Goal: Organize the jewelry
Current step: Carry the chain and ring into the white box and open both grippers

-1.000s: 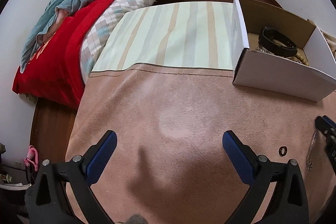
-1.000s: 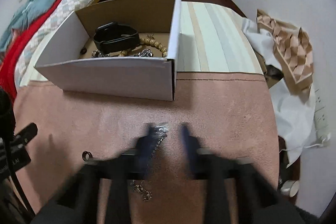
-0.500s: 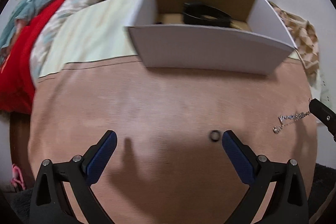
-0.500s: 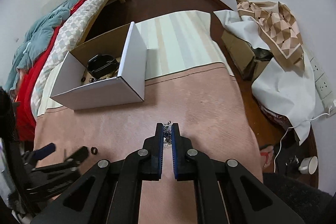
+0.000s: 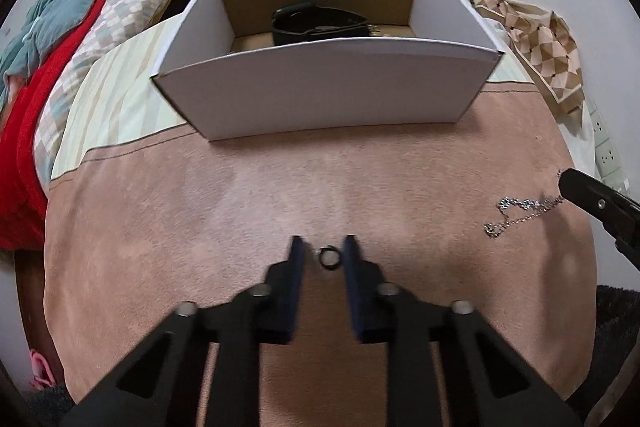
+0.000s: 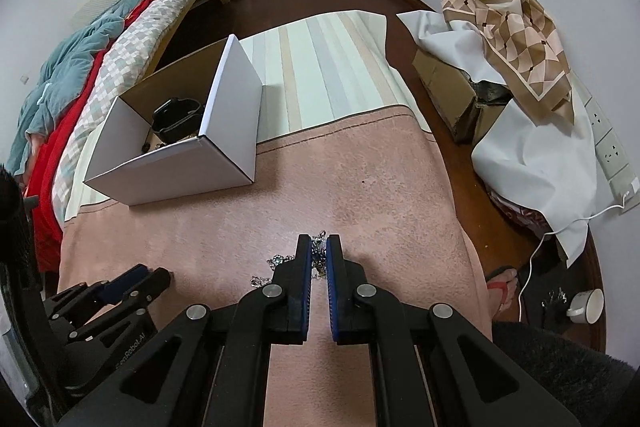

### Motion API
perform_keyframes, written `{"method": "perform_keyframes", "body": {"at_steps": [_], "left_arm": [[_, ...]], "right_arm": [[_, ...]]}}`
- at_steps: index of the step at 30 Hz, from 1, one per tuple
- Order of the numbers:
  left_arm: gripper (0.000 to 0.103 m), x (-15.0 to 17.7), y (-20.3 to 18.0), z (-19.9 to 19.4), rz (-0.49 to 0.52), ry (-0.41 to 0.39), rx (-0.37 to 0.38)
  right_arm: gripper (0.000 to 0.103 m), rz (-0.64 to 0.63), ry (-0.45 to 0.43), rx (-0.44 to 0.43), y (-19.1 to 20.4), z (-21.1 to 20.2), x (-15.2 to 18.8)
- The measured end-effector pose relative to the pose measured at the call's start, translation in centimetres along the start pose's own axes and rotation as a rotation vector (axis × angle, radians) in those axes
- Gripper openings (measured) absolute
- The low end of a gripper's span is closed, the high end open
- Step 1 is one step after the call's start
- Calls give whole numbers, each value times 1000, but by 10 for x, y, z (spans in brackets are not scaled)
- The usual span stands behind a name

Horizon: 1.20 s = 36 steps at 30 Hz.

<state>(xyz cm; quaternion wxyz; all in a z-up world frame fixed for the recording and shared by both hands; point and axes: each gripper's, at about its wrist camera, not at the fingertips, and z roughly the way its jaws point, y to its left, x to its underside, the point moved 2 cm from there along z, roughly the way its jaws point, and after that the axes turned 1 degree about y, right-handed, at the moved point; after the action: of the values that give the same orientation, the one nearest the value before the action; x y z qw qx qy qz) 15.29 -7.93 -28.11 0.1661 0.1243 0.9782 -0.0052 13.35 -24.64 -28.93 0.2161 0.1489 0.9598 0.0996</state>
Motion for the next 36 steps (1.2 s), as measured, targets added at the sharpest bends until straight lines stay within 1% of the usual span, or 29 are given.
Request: {"method": "perform_keyframes", "body": {"at_steps": [3,8,12,18,22,24,26,29,33,35,36], "left_arm": [[10,1,-2,-2,8,-8,0],[10,-6,8,-8,-1,-24,8],[10,-15,17,-29,-22,-56,34],[10,-46,37,-72,-52,-125,73],[10,-80,56,-95,-70,-173,96],[10,-97,65,-100,-69,-191,91],[10,-110,71,-101,-72,-198,89],[10,-130,82,-91,-71,-186,81],[10,-144,88,-64,-63,-122,83],[10,-148,89,-44,-55,-70,106],[10,-149,89,-39,-56,-51,106]], "right_arm": [[7,1,-3,-2,0,-1,0],[7,4,-26,-26,3,-12,-5],[7,-12,-61,-72,16,-33,-16],[7,-68,-145,-137,44,-77,-48],[7,-119,-206,-173,67,-105,-79],[7,-150,-231,-182,81,-114,-95],[7,-182,-238,-184,94,-113,-113],[7,-221,-217,-174,111,-95,-138],[7,-252,-153,-145,127,-57,-161],[7,-265,-125,-123,131,-39,-167],[7,-271,-109,-112,132,-30,-169]]}}
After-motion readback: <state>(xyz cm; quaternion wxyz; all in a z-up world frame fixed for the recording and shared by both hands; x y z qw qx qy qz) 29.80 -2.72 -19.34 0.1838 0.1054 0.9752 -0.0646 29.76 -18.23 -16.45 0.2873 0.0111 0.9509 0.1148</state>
